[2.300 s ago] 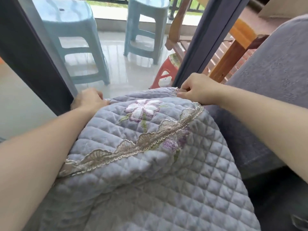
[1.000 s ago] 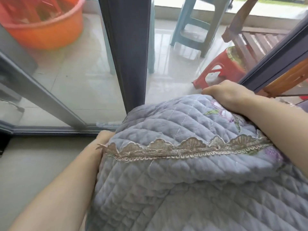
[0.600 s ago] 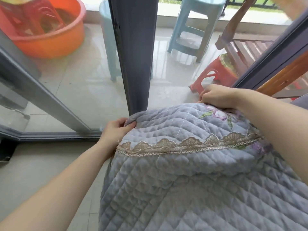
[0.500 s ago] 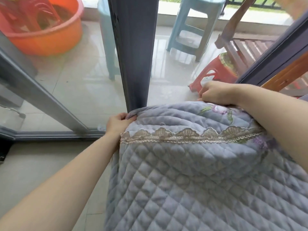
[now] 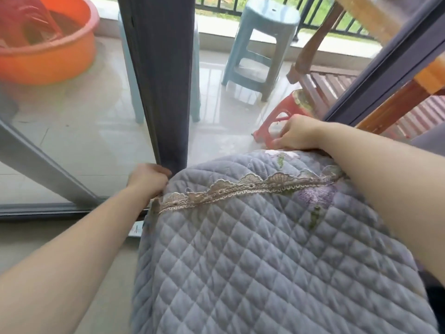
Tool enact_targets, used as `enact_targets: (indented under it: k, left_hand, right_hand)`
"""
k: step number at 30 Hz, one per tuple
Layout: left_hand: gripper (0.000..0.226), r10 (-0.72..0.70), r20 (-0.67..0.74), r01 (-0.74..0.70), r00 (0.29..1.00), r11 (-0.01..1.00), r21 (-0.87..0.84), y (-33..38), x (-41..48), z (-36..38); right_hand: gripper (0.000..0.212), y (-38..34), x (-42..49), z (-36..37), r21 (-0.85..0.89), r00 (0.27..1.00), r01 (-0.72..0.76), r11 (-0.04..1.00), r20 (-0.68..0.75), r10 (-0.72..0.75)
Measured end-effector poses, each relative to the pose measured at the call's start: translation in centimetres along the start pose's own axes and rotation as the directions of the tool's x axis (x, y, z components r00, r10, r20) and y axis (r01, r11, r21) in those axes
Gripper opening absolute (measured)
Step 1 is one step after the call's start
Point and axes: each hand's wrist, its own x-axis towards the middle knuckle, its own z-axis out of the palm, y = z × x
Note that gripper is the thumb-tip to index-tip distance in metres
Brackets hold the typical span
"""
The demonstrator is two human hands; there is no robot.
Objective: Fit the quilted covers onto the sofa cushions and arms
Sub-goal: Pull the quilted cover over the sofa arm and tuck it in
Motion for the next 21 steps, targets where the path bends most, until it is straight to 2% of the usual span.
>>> enact_targets:
  k: [2, 3, 5, 6, 7, 8, 10, 12, 14, 15, 18, 19, 21]
  left_hand:
    - [0.018, 0.220, -0.105, -0.236, 0.970, 0.955, -0.182, 2.9, -2.8, -0.1]
    - [0.024, 0.338, -0.101, -0.353, 0.936, 0.910, -0.220, 4.9, -4.5, 0.4]
    - [0.042, 0.501, 0.021, -0.493, 0.865, 0.858, -0.142, 8.8, -8.2, 2.9]
    - [0.046, 0.537, 0.015, -0.537, 0.844, 0.844, 0.017, 10.0, -9.3, 4.5]
    - [0.047, 0.554, -0.057, -0.536, 0.830, 0.822, 0.192, 10.9, -10.0, 5.7]
    - [0.046, 0.556, -0.140, -0.502, 0.819, 0.814, 0.293, 11.5, -10.5, 6.4]
    - [0.045, 0.538, -0.196, -0.480, 0.820, 0.832, 0.278, 11.4, -10.7, 6.4]
    - [0.045, 0.544, -0.198, -0.506, 0.816, 0.836, 0.211, 10.9, -10.6, 6.1]
    - [0.045, 0.606, -0.186, -0.568, 0.774, 0.793, 0.221, 11.1, -10.7, 5.9]
    - [0.045, 0.633, -0.158, -0.596, 0.758, 0.770, 0.228, 11.4, -10.4, 5.9]
    - [0.056, 0.593, 0.050, -0.580, 0.804, 0.762, 0.287, 12.0, -8.9, 6.0]
    - [0.059, 0.586, 0.071, -0.571, 0.807, 0.743, 0.350, 11.8, -8.6, 6.3]
    - [0.059, 0.615, 0.016, -0.561, 0.788, 0.708, 0.428, 11.7, -8.3, 6.7]
  right_hand:
    - [0.030, 4.8, -1.5, -1.2, -0.010, 0.988, -0.146, 0.989, 0.038, 0.146]
    - [0.027, 6.8, -2.4, -1.4, 0.004, 0.971, -0.201, 0.980, 0.133, 0.199]
    - [0.017, 8.7, -4.2, -1.0, 0.125, 0.918, -0.223, 0.967, 0.360, 0.165]
    - [0.016, 8.7, -4.2, -0.7, 0.204, 0.919, -0.210, 0.956, 0.376, 0.121]
    - [0.016, 8.2, -3.9, -0.7, 0.227, 0.932, -0.196, 0.954, 0.345, 0.110]
    - [0.015, 7.8, -3.3, -0.6, 0.214, 0.949, -0.175, 0.961, 0.296, 0.107]
    - [0.020, 6.8, -2.5, -0.6, 0.204, 0.986, -0.139, 0.969, 0.123, 0.116]
    - [0.038, 7.2, -2.3, -0.2, 0.188, 0.985, -0.150, 0.971, -0.053, 0.162]
    - [0.045, 8.1, -2.0, 0.7, 0.212, 0.966, -0.194, 0.958, -0.128, 0.224]
    - [0.043, 8.5, -1.6, 1.2, 0.220, 0.958, -0.217, 0.951, -0.137, 0.251]
    - [0.033, 9.0, 0.5, 2.3, 0.242, 0.940, -0.313, 0.918, -0.060, 0.336]
    - [0.032, 8.9, 1.1, 2.5, 0.235, 0.940, -0.318, 0.918, -0.044, 0.337]
    - [0.035, 8.5, 1.8, 2.7, 0.175, 0.945, -0.321, 0.931, -0.002, 0.326]
